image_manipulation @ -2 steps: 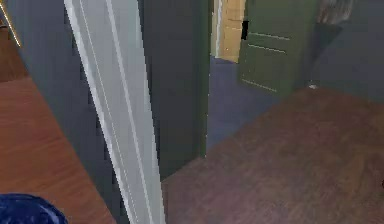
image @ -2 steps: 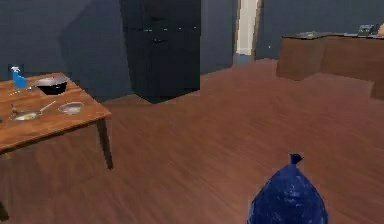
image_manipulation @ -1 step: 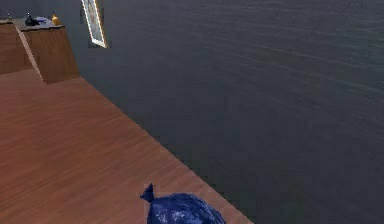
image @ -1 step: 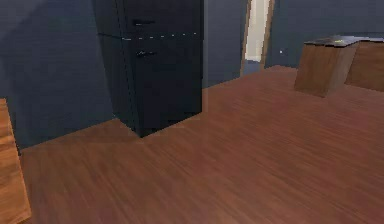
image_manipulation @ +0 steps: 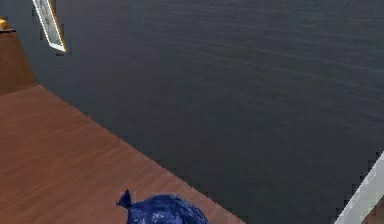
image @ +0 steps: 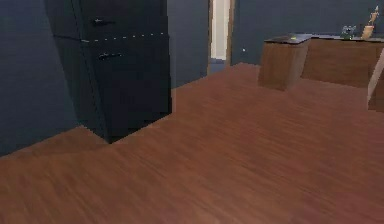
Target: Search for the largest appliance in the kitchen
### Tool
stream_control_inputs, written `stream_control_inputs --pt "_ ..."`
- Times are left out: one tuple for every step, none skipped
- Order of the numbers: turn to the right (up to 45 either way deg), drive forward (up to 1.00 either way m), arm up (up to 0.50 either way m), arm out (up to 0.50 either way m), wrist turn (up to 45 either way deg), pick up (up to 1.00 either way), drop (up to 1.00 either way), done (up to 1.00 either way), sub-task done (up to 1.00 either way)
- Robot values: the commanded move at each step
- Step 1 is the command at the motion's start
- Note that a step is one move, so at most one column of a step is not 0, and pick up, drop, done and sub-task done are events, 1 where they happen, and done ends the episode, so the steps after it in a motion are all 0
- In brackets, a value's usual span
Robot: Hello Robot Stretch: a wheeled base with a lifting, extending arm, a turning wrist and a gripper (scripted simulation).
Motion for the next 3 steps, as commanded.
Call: stream_control_inputs --pt "0.0 0.25 0.0 0.0 0.0 0.0 0.0 0.0 0.0" --pt "39.0 0.0 0.0 0.0 0.0 0.0 0.0 0.0 0.0" --pt "0.0 1.0 0.0 0.0 0.0 0.0 0.0 0.0 0.0"
